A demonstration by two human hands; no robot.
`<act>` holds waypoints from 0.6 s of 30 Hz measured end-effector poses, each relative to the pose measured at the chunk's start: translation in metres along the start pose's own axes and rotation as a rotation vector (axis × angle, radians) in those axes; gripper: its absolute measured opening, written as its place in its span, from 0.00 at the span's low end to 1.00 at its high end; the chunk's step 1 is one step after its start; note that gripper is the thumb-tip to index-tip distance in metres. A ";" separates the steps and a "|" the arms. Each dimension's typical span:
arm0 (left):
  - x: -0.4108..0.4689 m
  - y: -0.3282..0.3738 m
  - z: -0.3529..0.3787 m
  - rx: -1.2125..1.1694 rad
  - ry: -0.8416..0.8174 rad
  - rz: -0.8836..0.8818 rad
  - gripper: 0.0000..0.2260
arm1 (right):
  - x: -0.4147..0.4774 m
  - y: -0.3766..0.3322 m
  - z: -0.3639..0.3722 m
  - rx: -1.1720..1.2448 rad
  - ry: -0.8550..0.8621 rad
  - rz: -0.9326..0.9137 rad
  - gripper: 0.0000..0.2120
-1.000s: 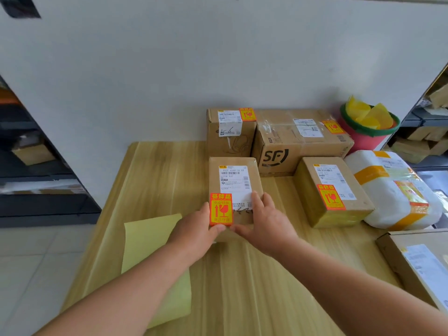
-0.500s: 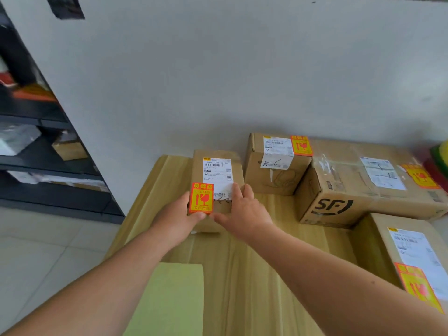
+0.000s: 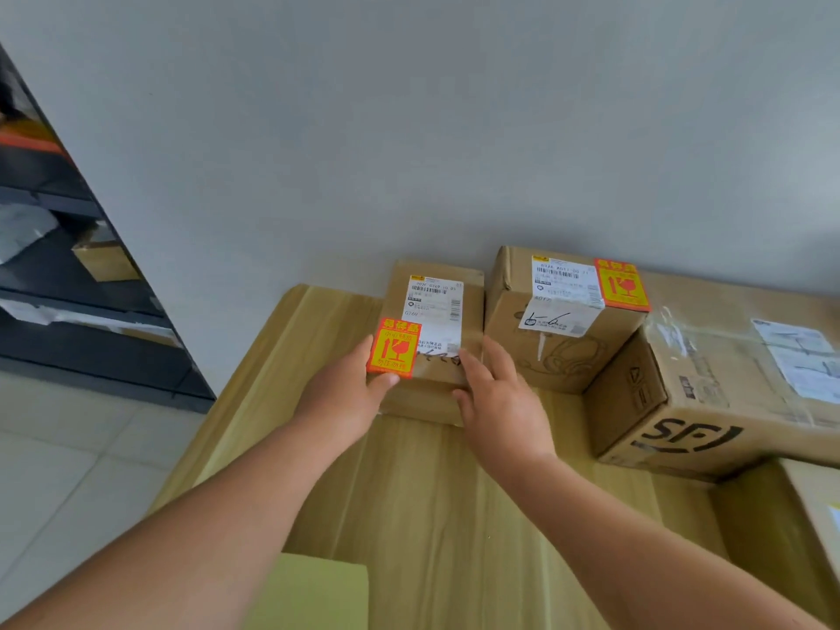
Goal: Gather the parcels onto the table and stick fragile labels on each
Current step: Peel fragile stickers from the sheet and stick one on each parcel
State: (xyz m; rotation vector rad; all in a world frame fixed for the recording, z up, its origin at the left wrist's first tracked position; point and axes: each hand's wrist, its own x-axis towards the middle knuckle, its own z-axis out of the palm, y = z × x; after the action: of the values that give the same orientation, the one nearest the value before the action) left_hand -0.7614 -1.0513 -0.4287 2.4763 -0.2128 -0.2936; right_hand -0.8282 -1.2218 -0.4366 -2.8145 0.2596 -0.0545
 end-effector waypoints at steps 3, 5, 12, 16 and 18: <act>0.004 0.002 -0.001 0.050 0.015 -0.002 0.26 | 0.006 0.003 -0.002 -0.032 0.000 -0.029 0.24; 0.007 0.003 -0.003 0.080 0.022 -0.008 0.24 | 0.010 0.002 -0.004 -0.059 -0.006 -0.028 0.24; -0.005 0.011 -0.014 0.202 0.041 -0.062 0.32 | 0.001 -0.011 -0.015 -0.089 -0.032 0.016 0.25; -0.036 0.024 -0.021 0.272 0.082 0.048 0.34 | -0.028 -0.010 -0.037 -0.092 -0.022 0.001 0.26; -0.058 0.035 -0.021 0.276 0.096 0.143 0.34 | -0.049 -0.008 -0.052 -0.100 -0.007 0.000 0.26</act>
State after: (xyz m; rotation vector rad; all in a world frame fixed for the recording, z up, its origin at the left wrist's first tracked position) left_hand -0.8143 -1.0542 -0.3823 2.7219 -0.4125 -0.0889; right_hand -0.8780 -1.2213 -0.3852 -2.9135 0.2679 -0.0329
